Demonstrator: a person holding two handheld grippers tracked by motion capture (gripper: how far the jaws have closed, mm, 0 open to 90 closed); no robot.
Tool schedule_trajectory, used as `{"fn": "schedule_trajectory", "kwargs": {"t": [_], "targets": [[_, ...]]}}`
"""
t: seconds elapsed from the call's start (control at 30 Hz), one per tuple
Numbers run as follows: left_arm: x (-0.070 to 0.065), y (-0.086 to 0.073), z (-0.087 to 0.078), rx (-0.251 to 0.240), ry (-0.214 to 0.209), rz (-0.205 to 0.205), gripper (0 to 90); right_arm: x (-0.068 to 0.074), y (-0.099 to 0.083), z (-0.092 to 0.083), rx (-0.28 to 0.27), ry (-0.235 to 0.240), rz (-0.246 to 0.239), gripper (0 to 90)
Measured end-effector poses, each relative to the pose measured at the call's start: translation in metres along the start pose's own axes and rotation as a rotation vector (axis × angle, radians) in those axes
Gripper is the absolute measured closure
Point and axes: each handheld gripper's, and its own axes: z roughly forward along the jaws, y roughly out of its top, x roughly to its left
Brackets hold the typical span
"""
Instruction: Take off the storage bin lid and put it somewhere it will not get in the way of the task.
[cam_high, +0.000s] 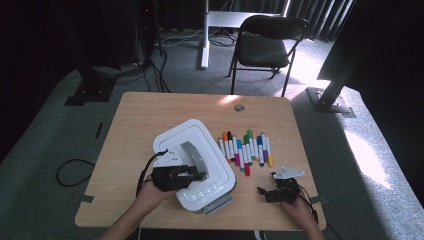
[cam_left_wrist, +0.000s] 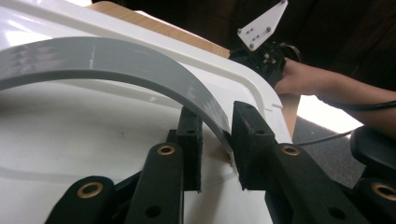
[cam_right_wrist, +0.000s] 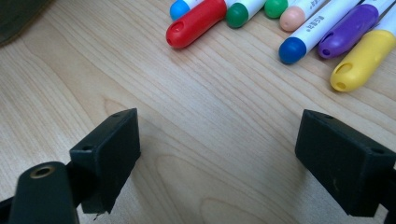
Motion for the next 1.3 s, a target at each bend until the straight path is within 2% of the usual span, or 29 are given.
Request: {"fn": "schedule_trajectory", "kwargs": {"t": [0.13,0.37,0.6,0.67,0.93,1.2,1.3], "targets": [[-0.003,0.002,-0.007,-0.017,-0.009,0.003,78.4,0.0,0.0,0.0,-0.001,-0.001,-0.001,13.6],[-0.008,0.007,-0.02,-0.037,0.0,0.035,81.9,0.0,0.0,0.0,0.0,0.0,-0.001,13.6],[-0.007,0.007,-0.039,-0.071,0.013,0.042,87.0,0.0,0.0,0.0,-0.001,0.0,0.0,13.6],[-0.008,0.007,-0.044,-0.062,0.039,0.064,87.9,0.0,0.0,0.0,0.0,0.0,-0.001,13.7],[-0.003,-0.005,-0.061,-0.039,0.065,0.069,87.9,0.0,0.0,0.0,-0.001,0.0,-0.001,13.7],[0.003,-0.014,-0.073,-0.032,0.102,0.056,88.0,0.0,0.0,0.0,0.0,-0.001,-0.001,13.6],[0.008,-0.02,-0.084,-0.025,0.122,0.045,88.0,0.0,0.0,0.0,0.0,-0.002,0.003,13.7]]}}
